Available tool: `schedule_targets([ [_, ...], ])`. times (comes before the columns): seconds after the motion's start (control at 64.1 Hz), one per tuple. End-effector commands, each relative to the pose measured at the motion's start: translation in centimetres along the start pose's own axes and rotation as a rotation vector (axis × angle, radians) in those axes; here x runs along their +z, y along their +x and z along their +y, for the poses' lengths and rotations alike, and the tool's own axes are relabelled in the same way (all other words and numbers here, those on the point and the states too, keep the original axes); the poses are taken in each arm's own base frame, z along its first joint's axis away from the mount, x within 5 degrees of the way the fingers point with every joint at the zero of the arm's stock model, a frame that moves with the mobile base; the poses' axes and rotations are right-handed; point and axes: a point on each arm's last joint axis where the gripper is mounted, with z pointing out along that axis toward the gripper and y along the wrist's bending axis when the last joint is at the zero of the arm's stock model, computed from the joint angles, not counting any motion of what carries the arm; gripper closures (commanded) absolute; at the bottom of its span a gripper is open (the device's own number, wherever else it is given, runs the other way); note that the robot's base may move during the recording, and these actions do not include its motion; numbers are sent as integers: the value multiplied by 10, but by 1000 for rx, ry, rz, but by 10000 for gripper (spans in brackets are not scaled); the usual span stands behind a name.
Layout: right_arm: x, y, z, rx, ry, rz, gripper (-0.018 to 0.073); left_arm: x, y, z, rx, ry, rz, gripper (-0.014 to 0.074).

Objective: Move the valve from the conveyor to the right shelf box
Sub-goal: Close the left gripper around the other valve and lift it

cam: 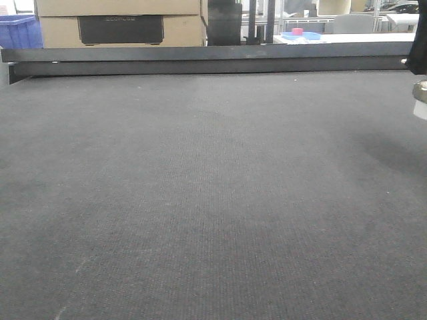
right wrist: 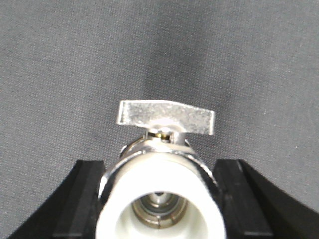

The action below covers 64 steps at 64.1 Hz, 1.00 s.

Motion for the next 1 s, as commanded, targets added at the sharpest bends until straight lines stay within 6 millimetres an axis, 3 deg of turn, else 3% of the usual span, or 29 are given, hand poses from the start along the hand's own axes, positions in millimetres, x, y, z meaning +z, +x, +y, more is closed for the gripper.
schedule_targets([
  [0.0,-8,-4,0,-10,10,-63,713,12,-5,2,-4,21,-13,27],
  [0.25,-8,-4,0,-10,11,-64,713,46,-5,8,1,12,61,27],
  [0.577,-8,-4,0,-10,11,-65,713,52,-6,10,2,6,59,65],
  [0.702,-8,-4,0,-10,11,-65,713,52,-2,9,3,16,97,240],
  [0.905,-8,-4,0,-10,11,-70,713,50,4,7,4,39,166,698],
  [0.983,-9,-6,0,-10,12,-83,713,45,4,6,7,52,201,708],
])
